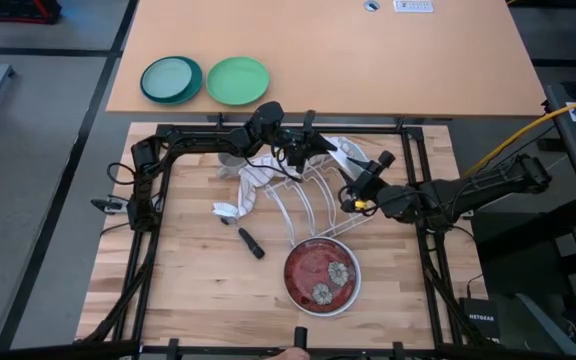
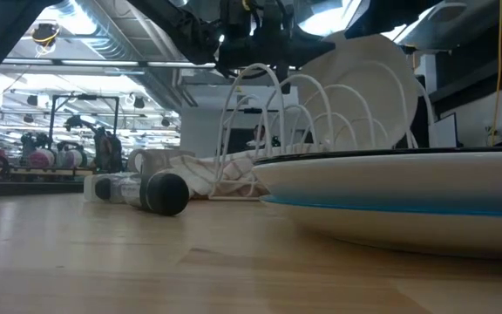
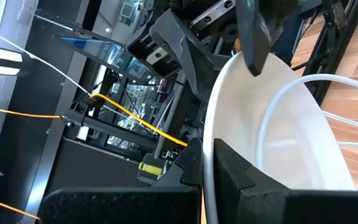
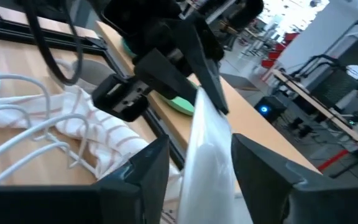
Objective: Sort dishes
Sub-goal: Put the white plate in the dish rack
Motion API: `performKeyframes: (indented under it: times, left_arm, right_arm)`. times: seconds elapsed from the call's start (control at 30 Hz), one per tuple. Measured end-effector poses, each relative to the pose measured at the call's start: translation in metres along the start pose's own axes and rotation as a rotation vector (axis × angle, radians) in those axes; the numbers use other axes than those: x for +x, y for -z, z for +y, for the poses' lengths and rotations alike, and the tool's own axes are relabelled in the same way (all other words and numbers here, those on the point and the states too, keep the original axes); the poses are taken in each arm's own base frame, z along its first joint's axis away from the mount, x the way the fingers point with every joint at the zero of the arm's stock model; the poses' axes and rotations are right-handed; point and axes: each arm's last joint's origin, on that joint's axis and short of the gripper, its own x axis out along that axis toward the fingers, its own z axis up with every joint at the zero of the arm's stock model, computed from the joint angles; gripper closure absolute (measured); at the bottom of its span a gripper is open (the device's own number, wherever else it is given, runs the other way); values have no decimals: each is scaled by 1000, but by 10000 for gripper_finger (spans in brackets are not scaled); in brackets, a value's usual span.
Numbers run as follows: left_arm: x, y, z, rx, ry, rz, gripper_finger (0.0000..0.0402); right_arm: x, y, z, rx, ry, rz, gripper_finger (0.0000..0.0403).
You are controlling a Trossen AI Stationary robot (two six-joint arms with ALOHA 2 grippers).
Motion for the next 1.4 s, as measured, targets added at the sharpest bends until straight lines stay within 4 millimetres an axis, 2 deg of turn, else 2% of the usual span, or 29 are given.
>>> performKeyframes:
  times: [0.33,0.5,0.7,1.13,1.4]
  left_arm:
    - [0,-1,0,-30,-8,0,400]
    - [0,0,0,-63,-7,12,400]
    - [0,0,0,-68,-7,13,399]
    - [0,0,0,-38,-8,1,375]
    - [0,-1,1,-8,-14,-16,355]
  right_arm:
    - [4,3,7,-30,31,26,317]
    - [8,5,12,-49,87,46,344]
    - [8,4,11,-43,118,44,354]
    - [8,3,10,-32,129,43,357]
    - [8,4,10,-34,142,48,375]
